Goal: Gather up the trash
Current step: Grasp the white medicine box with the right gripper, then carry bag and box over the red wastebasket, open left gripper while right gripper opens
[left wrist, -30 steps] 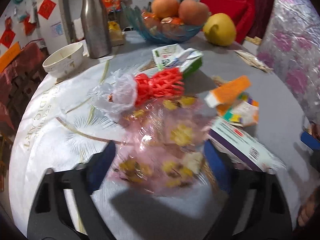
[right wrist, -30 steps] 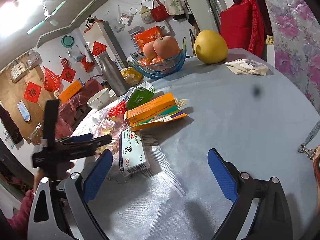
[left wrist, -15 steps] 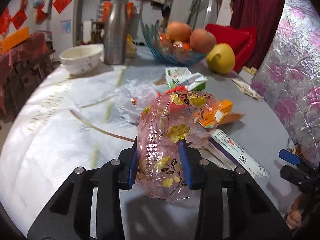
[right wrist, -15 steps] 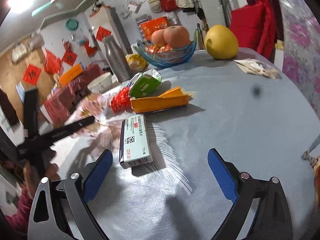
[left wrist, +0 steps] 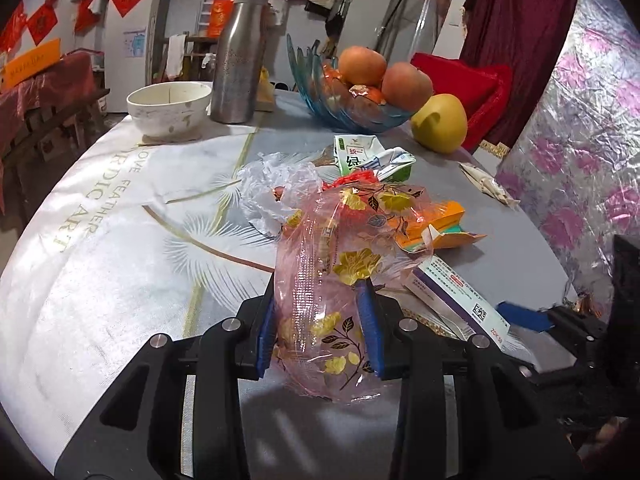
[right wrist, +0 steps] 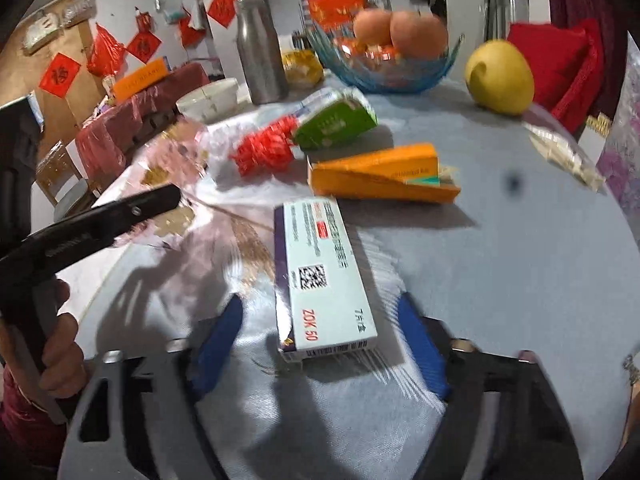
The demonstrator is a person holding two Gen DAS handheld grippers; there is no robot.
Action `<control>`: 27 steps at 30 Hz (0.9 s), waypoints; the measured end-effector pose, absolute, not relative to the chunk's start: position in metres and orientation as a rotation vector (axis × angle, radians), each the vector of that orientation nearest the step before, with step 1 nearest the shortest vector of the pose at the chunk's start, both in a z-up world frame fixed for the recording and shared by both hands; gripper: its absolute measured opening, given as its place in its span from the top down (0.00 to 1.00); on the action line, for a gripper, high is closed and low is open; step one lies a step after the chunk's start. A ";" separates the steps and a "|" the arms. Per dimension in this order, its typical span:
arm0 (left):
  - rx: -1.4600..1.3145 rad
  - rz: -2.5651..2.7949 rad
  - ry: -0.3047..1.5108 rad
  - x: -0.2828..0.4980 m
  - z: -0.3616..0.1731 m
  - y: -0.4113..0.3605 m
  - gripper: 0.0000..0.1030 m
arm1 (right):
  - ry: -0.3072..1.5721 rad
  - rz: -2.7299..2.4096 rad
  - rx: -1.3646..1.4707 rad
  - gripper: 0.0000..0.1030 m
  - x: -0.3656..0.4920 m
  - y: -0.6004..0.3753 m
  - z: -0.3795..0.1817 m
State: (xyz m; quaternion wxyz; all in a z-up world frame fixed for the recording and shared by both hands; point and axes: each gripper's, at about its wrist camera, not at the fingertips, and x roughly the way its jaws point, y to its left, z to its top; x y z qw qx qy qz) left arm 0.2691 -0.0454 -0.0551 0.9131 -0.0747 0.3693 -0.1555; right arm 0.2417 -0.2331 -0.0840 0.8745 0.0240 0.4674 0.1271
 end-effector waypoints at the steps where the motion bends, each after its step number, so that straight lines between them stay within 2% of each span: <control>1: -0.155 -0.323 0.759 0.269 -0.055 -0.045 0.64 | 0.982 0.267 0.057 0.55 0.242 -0.234 -0.086; 7: -0.176 -0.332 0.748 0.267 -0.053 -0.041 0.64 | 0.840 0.265 0.109 0.55 0.217 -0.245 -0.067; 15: -0.235 -0.325 0.742 0.239 -0.048 -0.026 0.64 | 0.801 0.301 0.181 0.55 0.202 -0.257 -0.051; 27: -0.236 -0.253 0.651 0.171 -0.005 0.004 0.64 | 0.709 0.404 0.196 0.55 0.168 -0.244 -0.011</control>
